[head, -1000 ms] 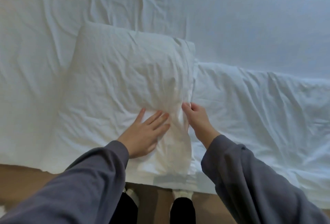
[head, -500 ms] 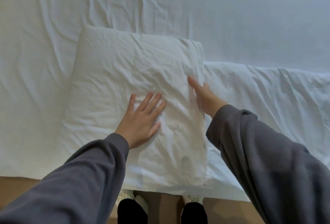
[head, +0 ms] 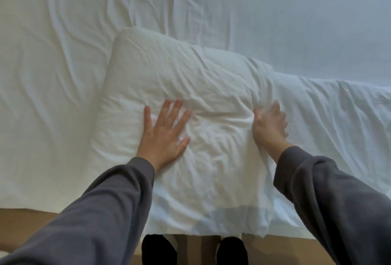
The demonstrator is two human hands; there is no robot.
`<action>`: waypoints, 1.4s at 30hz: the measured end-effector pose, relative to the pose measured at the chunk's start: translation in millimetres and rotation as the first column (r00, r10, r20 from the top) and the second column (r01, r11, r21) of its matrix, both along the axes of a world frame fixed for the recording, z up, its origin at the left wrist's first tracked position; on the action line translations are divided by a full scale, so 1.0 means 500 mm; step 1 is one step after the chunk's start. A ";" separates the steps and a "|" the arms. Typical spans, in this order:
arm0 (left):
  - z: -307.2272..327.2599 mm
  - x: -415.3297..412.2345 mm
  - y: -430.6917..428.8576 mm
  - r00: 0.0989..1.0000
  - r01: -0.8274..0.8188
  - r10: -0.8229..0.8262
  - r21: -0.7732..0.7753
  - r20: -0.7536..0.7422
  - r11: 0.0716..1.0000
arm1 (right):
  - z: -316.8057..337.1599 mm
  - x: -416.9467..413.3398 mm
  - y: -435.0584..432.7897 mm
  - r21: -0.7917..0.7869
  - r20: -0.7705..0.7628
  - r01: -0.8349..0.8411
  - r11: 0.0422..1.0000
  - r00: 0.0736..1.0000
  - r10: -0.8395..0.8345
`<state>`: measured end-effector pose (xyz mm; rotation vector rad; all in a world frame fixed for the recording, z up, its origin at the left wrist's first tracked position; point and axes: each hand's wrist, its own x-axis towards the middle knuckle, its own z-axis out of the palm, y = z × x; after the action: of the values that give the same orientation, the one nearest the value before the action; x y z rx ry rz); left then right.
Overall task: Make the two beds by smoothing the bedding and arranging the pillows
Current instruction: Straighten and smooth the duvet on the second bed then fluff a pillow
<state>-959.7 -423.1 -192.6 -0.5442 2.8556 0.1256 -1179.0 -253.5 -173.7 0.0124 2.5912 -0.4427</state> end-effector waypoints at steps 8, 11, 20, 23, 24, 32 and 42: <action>-0.088 -0.002 -0.015 0.997 -0.056 0.053 -0.060 -0.050 0.997 | -0.152 0.093 -0.093 0.297 -0.268 -0.680 0.670 0.614 0.742; -0.109 0.014 -0.003 0.987 -0.154 0.155 -0.030 0.040 0.988 | -0.179 0.095 -0.067 0.282 -0.237 -0.705 0.650 0.606 0.760; 0.098 0.059 0.193 0.890 -0.427 0.396 0.108 0.227 0.898 | 0.017 0.115 0.188 0.211 -0.007 -0.641 0.738 0.754 0.657; 0.179 0.026 0.289 0.876 -0.474 0.439 0.178 0.201 0.863 | 0.088 0.108 0.289 0.227 0.048 -0.590 0.775 0.801 0.596; 0.204 0.015 0.320 0.878 -0.471 0.436 0.191 0.198 0.861 | 0.108 0.105 0.319 0.236 0.060 -0.567 0.789 0.819 0.570; 0.254 -0.100 0.496 0.951 -0.298 0.265 0.246 0.159 0.922 | 0.159 0.038 0.479 0.241 0.068 -0.314 0.918 0.950 0.306; 0.144 -0.363 0.767 0.973 -0.142 0.111 0.149 0.203 0.979 | 0.070 -0.223 0.745 0.201 0.104 -0.284 0.938 0.958 0.267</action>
<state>-1141.4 -39.6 -120.4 -0.6655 2.5931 0.3078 -1290.7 119.3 -138.9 -0.2528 2.5023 -0.0586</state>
